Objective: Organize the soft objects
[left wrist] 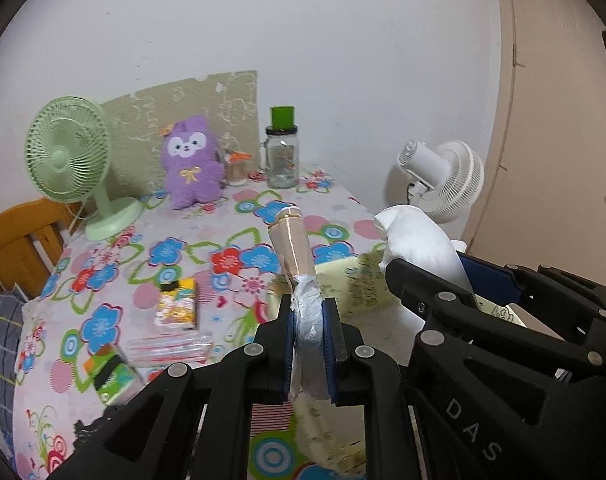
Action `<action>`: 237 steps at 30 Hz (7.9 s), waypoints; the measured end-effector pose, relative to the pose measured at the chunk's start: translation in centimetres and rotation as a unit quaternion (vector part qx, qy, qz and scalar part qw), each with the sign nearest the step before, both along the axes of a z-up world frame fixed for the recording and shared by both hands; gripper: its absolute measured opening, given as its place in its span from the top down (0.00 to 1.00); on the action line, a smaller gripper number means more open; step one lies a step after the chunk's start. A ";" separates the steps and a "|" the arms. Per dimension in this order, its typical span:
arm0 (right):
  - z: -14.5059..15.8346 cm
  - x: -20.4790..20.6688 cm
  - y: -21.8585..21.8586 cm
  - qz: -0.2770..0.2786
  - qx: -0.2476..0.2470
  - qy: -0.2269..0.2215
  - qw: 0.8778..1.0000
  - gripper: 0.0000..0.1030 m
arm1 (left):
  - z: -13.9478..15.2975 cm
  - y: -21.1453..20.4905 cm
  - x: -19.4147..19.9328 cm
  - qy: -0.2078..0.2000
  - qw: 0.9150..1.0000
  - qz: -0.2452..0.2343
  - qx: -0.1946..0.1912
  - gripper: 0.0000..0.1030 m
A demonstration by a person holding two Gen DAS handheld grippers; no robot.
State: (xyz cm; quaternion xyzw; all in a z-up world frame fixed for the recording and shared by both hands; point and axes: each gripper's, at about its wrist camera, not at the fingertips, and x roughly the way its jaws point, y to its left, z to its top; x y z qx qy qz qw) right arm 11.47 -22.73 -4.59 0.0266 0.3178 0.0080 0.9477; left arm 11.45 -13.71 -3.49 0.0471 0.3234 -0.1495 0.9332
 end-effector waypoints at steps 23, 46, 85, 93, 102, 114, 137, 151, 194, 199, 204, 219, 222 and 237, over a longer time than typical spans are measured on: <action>-4.2 2.9 -4.4 -0.021 0.034 0.058 0.998 0.53 | -3.8 -4.1 3.3 0.061 0.998 -0.026 0.023 0.53; -1.4 -0.3 -1.9 -0.027 0.020 0.006 0.999 0.09 | -0.6 -1.4 0.1 0.017 1.000 -0.008 0.023 0.16; 0.7 -6.4 9.4 0.019 -0.007 -0.055 0.998 0.04 | 1.1 9.5 -6.9 -0.042 0.998 0.053 0.010 0.07; -0.8 -6.4 11.7 0.036 -0.008 -0.047 0.998 0.04 | -0.4 11.8 -7.2 -0.034 0.997 0.066 0.007 0.07; -3.1 -6.1 13.4 0.051 -0.002 -0.032 0.998 0.04 | -2.6 13.6 -7.4 -0.020 0.997 0.079 0.010 0.07; -7.2 -6.7 15.5 0.089 -0.001 -0.017 0.996 0.05 | -6.2 15.3 -8.6 0.001 0.996 0.084 0.003 0.07; -12.0 -5.0 17.1 0.100 -0.038 0.025 0.994 0.08 | -11.6 16.6 -6.7 0.075 0.994 0.084 0.009 0.16; -12.5 -2.8 16.5 0.096 -0.020 0.034 0.995 0.08 | -12.0 16.8 -4.2 0.066 0.994 0.087 0.011 0.43; -11.7 -1.0 15.9 0.109 0.022 0.064 0.992 0.59 | -9.8 15.3 -4.7 0.061 0.993 0.104 0.004 0.97; -10.5 -1.4 15.4 0.105 0.021 0.055 0.993 0.59 | -8.5 14.8 -5.0 0.050 0.994 0.100 0.002 0.97; -8.7 -2.2 14.9 0.100 0.019 0.039 0.994 0.59 | -6.9 14.3 -5.5 0.034 0.995 0.095 0.001 0.97; -4.3 -3.7 14.0 0.088 0.015 0.005 0.996 0.59 | -2.7 13.3 -6.4 0.001 0.996 0.088 -0.002 0.97; -3.3 -3.8 13.8 0.086 0.017 -0.002 0.996 0.59 | -1.8 13.1 -6.5 -0.006 0.996 0.086 -0.003 0.97; -0.8 -3.1 12.0 0.076 0.017 -0.016 0.997 0.59 | 0.4 11.2 -5.5 -0.019 0.997 0.078 -0.005 0.97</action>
